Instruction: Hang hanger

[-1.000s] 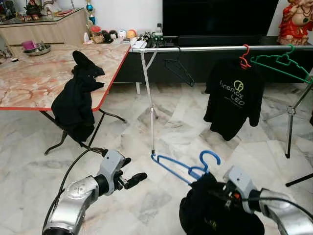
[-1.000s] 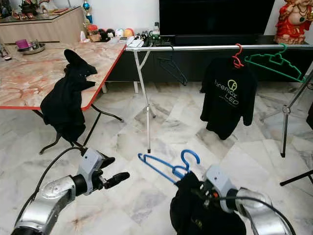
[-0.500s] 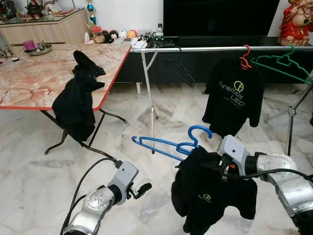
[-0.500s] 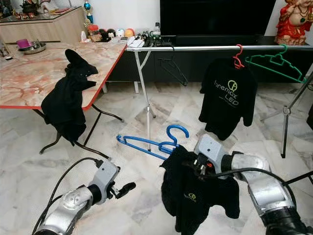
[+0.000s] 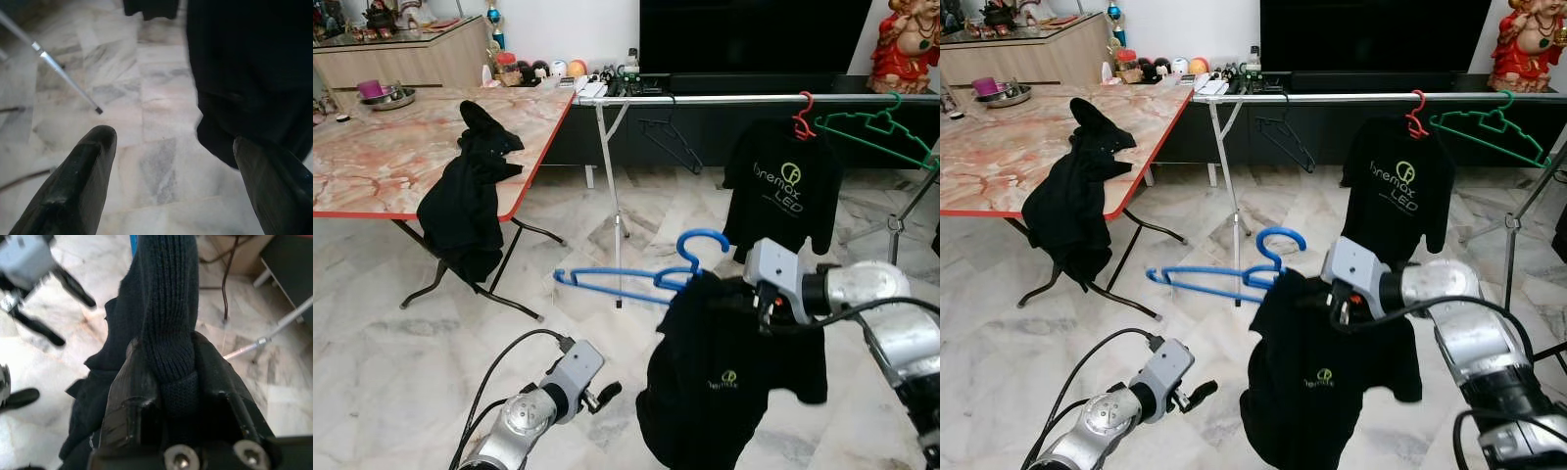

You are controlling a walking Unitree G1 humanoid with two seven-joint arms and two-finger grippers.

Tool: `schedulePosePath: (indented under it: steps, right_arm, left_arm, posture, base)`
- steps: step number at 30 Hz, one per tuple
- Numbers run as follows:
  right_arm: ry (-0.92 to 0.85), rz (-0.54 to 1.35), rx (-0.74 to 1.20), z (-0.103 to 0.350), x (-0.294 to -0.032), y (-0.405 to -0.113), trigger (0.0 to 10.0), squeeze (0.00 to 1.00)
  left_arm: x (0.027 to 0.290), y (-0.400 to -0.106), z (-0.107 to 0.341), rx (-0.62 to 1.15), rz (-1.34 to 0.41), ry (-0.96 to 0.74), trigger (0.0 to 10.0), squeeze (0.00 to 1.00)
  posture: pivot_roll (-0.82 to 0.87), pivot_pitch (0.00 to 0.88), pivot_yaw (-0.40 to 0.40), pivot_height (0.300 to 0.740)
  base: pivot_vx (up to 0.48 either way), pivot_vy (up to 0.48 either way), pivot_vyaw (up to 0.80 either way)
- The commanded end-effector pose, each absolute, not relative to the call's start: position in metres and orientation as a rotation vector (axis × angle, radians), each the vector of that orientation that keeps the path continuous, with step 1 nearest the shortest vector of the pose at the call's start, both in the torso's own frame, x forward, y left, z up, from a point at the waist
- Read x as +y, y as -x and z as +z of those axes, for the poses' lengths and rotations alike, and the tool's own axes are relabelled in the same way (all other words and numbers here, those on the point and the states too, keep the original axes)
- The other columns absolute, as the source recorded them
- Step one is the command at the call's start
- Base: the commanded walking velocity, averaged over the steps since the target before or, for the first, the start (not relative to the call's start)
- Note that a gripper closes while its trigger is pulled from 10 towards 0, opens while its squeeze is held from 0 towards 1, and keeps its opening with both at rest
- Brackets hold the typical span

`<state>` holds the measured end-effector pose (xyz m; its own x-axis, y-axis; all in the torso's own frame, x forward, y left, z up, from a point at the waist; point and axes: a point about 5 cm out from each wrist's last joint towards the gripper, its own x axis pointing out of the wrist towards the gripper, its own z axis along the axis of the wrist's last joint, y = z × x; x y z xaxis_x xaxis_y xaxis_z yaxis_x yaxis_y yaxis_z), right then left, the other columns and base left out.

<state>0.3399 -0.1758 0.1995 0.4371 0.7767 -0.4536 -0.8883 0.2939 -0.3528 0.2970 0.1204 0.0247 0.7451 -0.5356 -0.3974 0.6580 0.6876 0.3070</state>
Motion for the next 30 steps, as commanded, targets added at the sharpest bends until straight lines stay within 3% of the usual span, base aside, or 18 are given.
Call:
schedulePosePath:
  steps: [1,23,30]
  right_arm:
    - [0.633,1.150,0.167,0.208,-0.166,-0.342,0.0,0.00]
    - [0.605,1.264,0.061,0.214,-0.110,-0.351,0.0,0.00]
    - [0.594,1.279,0.045,0.215,-0.103,-0.351,0.0,0.00]
  left_arm:
    - [0.120,-0.297,0.024,0.286,-0.701,-0.499,10.0,0.00]
    - [0.111,-0.303,0.022,0.279,-0.695,-0.543,10.0,0.00]
    - [0.120,-0.308,0.021,0.301,-0.585,-0.615,10.0,0.00]
  posture:
    - [-0.03,0.046,0.000,0.740]
    - [-0.03,0.051,-0.016,0.740]
    - [-0.03,0.049,-0.020,0.740]
  base:
    - [0.000,0.000,0.00]
    - [0.000,0.000,0.00]
    - [0.000,0.000,0.00]
